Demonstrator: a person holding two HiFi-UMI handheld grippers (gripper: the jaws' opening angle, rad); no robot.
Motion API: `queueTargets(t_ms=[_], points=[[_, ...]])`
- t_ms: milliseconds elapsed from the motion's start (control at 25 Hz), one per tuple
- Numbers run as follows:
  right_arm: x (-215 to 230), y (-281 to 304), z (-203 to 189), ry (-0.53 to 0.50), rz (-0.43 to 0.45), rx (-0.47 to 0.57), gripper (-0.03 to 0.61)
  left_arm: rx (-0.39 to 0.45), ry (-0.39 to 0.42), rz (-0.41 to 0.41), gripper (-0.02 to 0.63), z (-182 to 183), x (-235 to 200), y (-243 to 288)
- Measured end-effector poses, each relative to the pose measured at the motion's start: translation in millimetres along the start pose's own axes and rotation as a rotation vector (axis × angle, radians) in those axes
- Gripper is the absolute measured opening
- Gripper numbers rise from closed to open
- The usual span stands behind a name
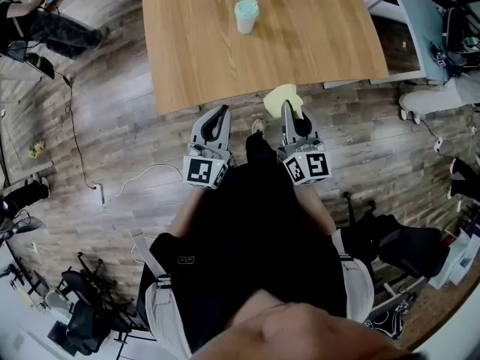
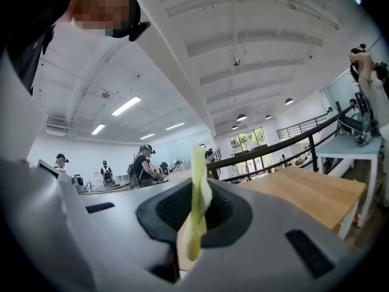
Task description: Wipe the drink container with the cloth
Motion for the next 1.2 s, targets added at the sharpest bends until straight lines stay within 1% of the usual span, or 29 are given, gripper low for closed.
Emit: queueTargets(t_ms=[160, 280, 360, 520, 680, 840, 960, 1000, 1080, 1200], points=[[30.2, 20.6, 15.1, -0.016, 0.022, 0.009, 0.043, -0.002, 0.009, 0.019, 0.029, 2.9, 6.9, 37.8], [48.7, 34.7, 16.4, -0.002, 0.043, 0.000, 0.043, -0.014, 0.013, 0.029, 0.029, 2.5, 11.9, 57.7], [61.2, 43.2, 19.5, 0.001, 0.058, -0.008, 0.043, -0.007, 0.010, 0.040, 0.029, 5.1, 15.0, 71.0], [85.0, 56.6, 24.4, 0.002, 0.096, -0.021, 0.043, -0.018, 0.025, 0.074, 0.029, 7.6, 22.9, 95.9], [105.9, 68.3, 22.5, 0.012, 0.129, -0.037, 0.043, -0.034, 0.020, 0.109, 0.029, 4.8, 29.9, 112.2], [115.7, 77.5, 22.9, 0.024, 0.145, -0.048, 0.043, -0.055, 0.032, 0.141, 0.029, 6.0, 30.1, 113.5], [118.6, 87.2, 21.3, 0.030, 0.145, -0.057, 0.043, -0.050, 0.032, 0.153, 0.029, 6.5, 24.0, 115.9], [119.1, 91.5, 20.6, 0.029, 0.143, -0.059, 0.043, -0.060, 0.033, 0.157, 0.029, 6.4, 20.9, 117.2], [118.9, 98.8, 20.5, 0.024, 0.139, -0.058, 0.043, -0.078, 0.031, 0.160, 0.029, 5.2, 14.4, 120.0], [117.3, 106.5, 23.0, 0.018, 0.125, -0.056, 0.043, -0.070, 0.018, 0.152, 0.029, 3.0, 2.9, 127.1]])
Point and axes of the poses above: the fingertips, and each gripper's own axes: y forward along the fingers, x to its right, z out of its top, the point moved 10 cm from there along -y, backward along the fingers, and after that the axes turned 4 degrees about -x, right-handed, at the moved point
